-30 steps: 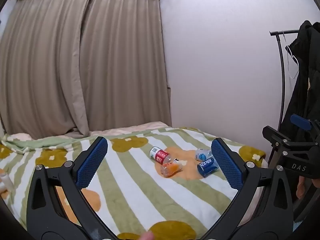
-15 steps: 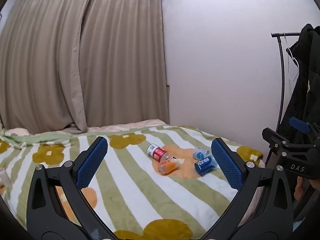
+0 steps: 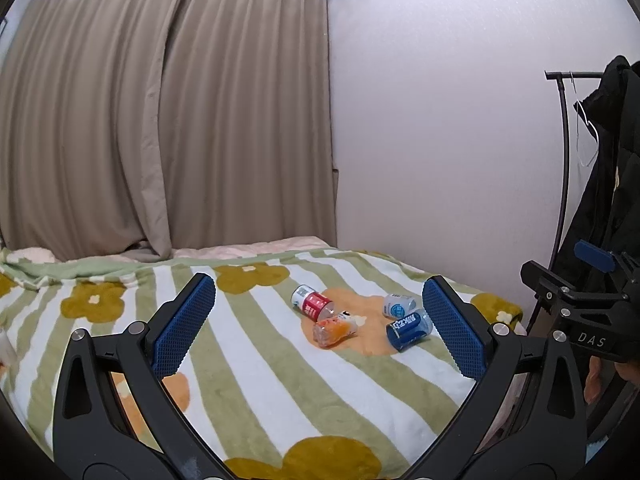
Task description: Flip cup upside down
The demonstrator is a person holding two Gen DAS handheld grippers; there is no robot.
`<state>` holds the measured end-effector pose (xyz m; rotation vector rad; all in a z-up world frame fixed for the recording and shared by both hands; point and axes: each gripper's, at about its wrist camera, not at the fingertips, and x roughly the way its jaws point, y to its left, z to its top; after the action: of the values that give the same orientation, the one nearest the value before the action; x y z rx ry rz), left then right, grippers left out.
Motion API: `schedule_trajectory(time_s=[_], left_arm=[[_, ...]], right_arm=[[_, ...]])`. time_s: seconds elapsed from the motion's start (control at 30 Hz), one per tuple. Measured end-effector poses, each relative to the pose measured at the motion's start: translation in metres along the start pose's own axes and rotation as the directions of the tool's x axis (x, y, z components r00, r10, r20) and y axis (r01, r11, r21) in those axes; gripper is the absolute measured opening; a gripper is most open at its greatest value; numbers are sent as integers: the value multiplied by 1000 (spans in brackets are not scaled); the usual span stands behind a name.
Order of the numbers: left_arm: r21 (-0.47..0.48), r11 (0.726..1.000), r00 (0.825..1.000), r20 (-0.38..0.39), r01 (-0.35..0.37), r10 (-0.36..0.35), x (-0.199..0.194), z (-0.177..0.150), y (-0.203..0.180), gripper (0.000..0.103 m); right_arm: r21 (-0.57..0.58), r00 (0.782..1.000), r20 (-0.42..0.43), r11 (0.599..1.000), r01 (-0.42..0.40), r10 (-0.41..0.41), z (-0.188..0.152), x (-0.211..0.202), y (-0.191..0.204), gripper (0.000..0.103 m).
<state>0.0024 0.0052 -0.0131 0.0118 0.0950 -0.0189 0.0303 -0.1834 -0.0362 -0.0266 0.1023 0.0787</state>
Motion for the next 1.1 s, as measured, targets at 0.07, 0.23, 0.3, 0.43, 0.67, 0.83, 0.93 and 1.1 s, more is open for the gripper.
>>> schedule_trajectory(time_s=[0.07,0.23,0.3,0.43,0.67,0.83,0.93,1.1], left_arm=[[0,1000,1000,-3,-1,1,1,-1,-1,103],[0,1000,1000,-12,-4,4,0,-1,-1,103],[1,1000,1000,-14,-6,6,0,-2,-2,103],[-1,1000,1000,-16,-5,5,0,-1,0,103],[-1,1000,1000,-20,-3,3,0,-1,0,103],[-2,1000,1000,-23,-2,1,-1,-2,0,103],[-3,1000,1000,-22,-1,1,0,-2,0,103],[-2,1000,1000,-22,-1,1,0,-1,0,103]], right_arm=[[0,1000,-1,1000,1,-1,0,0,1,103],[0,1000,-2,1000,2,-2,0,0,1,103],[0,1000,-3,1000,1,-1,-1,0,2,103],[-1,1000,-3,1000,1,-1,-1,0,2,103],[0,1000,-6,1000,-1,1,0,0,3,103],[-1,1000,-6,1000,-2,2,-1,-1,4,103],[0,1000,-7,1000,-2,2,0,-1,3,103],[3,1000,-3,1000,6,-6,-1,-2,3,103]])
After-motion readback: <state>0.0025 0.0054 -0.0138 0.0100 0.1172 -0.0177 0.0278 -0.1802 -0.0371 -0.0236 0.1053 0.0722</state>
